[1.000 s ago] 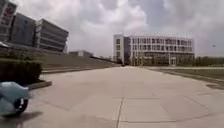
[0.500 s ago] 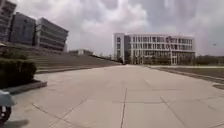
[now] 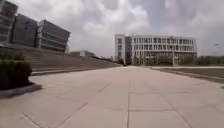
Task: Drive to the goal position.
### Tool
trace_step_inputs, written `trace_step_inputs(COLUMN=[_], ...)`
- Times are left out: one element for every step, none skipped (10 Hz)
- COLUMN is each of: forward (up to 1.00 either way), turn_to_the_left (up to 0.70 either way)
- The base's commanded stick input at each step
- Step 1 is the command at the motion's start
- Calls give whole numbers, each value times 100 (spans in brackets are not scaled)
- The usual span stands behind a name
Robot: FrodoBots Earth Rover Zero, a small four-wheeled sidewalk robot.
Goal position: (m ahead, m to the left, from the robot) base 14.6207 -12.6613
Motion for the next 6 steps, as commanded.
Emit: trace_step_inputs(forward=[50,50,50,50,50,50], turn_to_the_left=[-2,-2,-2,-2,-2,-2])
